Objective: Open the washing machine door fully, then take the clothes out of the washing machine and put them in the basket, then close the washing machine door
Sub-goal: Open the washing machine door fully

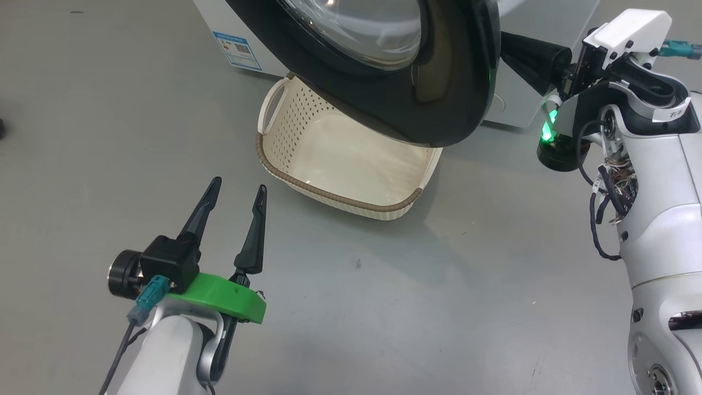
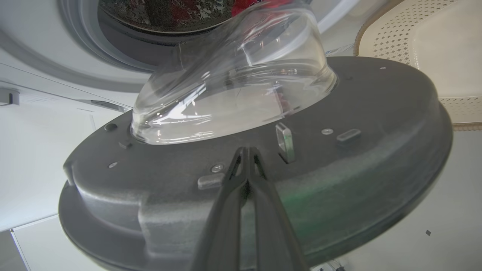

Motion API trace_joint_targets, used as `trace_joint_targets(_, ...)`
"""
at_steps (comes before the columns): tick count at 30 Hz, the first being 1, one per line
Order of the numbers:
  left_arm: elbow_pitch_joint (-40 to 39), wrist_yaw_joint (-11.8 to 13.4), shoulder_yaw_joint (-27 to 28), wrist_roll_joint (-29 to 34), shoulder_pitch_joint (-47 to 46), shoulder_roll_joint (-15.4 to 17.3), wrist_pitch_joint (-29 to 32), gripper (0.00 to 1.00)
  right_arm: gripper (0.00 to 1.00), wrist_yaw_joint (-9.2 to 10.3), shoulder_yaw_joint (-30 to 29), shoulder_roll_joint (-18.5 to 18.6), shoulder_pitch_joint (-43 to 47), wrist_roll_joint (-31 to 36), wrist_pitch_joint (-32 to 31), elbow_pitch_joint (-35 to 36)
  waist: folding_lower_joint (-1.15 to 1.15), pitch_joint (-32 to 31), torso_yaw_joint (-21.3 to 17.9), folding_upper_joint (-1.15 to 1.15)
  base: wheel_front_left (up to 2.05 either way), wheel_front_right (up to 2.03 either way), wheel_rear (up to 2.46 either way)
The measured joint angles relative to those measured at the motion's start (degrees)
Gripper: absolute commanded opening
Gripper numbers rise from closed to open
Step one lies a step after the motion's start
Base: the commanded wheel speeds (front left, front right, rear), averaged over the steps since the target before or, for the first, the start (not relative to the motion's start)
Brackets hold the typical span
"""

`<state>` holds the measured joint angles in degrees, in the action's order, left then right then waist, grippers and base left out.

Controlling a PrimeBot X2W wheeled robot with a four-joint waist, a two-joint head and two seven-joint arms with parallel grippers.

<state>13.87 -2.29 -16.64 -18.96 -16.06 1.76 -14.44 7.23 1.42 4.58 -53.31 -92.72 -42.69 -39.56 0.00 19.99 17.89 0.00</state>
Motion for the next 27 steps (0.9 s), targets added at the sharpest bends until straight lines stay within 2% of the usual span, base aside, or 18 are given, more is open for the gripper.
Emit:
trace_joint_targets(14,0.0,0.0,0.0,0.4,0.2,0.0,0.0,1.0,0.0,0.0,3.5,-0.3,1.2,-3.2,-2.5,-0.1,0.0,-0.9,-0.7,0.0,0.0,0.0,0.0)
trace_joint_targets(27,0.3,0.0,-0.2,0.8,1.0,0.0,0.0,1.0,0.0,-0.01,12.2,-0.3,3.9,-11.7,-4.9,1.3,0.0,-2.1,-0.6,0.0,0.0,0.0,0.0)
